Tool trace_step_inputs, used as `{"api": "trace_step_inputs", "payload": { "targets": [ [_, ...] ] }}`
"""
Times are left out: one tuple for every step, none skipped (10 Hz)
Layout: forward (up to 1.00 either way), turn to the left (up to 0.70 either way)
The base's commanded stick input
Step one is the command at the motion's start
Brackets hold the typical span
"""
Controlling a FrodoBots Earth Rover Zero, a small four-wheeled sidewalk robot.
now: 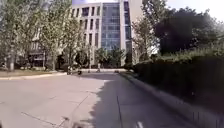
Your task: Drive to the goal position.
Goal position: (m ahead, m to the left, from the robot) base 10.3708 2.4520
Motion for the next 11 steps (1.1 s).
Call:
{"api": "trace_step_inputs", "payload": {
  "targets": [
    [0.7,0.0],
    [0.7,0.0],
    [0.7,0.0],
    [0.7,0.0],
    [0.7,0.0],
    [0.7,0.0],
    [0.7,0.0],
    [0.7,0.0],
    [0.7,0.0],
    [0.7,0.0],
    [0.7,0.0]
  ]
}}
